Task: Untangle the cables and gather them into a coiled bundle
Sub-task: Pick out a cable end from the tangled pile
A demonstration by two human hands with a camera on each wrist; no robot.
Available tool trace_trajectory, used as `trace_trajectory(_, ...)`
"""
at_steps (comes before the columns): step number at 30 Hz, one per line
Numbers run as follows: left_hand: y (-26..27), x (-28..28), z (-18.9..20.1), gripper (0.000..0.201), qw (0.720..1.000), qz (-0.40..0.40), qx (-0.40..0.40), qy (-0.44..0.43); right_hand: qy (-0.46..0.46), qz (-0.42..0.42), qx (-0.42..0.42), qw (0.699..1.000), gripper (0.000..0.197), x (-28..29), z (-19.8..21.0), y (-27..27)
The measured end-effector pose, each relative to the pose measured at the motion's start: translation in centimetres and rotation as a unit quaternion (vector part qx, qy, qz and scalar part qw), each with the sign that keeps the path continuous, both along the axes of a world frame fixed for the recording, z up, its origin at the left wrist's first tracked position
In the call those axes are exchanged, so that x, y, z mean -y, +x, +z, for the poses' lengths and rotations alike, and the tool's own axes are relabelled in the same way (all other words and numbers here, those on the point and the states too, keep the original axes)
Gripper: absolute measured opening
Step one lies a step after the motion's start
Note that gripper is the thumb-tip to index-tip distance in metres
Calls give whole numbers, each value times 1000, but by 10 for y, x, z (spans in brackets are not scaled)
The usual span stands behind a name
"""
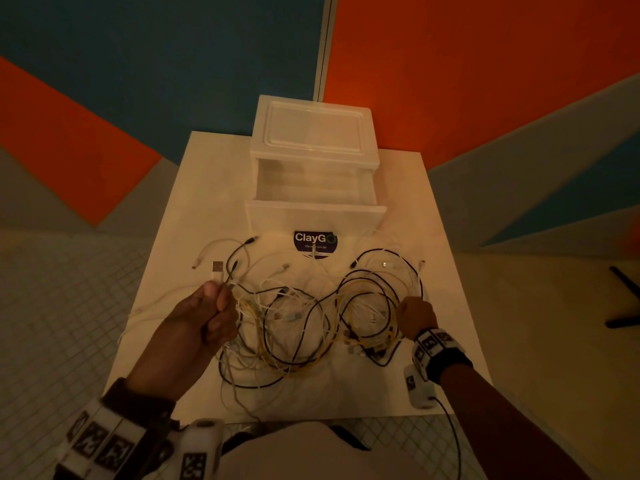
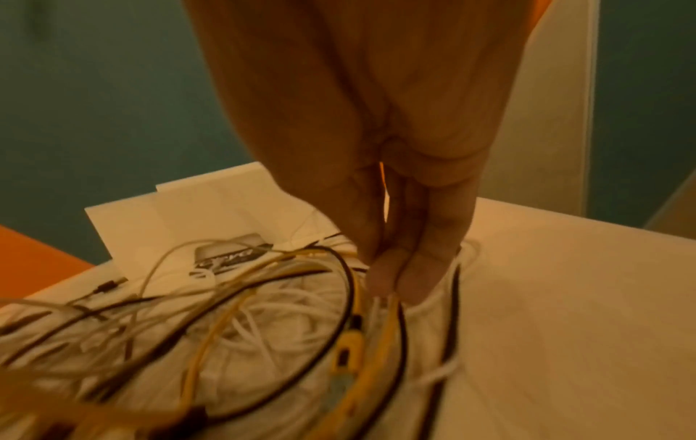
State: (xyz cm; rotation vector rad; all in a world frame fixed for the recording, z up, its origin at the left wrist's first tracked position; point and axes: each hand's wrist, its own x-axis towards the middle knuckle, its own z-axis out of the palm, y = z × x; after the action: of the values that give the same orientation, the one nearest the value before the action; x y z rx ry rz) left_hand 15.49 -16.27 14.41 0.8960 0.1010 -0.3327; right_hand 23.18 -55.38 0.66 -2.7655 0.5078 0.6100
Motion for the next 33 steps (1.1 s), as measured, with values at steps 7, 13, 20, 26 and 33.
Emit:
trace_trajectory(7,-2,-1,-5,41,1000,-1,-6,9,22,-56,-38,997,28,-3,-24,-14)
trace_trajectory(13,0,-4,-1,40,1000,4,-3,10,451,-240,118,852,23,-17,66,-1)
trace_trajectory(20,6,-2,2,32,1000,20,-1,23,800,12,207,563,34,-29,286,-1)
trace_trajectory(26,11,11,10,33,998,33,9,56,401,213,400,796,14,-85,270,-12)
trace_trajectory(33,13,39,17,37,990,58,43,122,448,144,298,830,6,-171,169,-35)
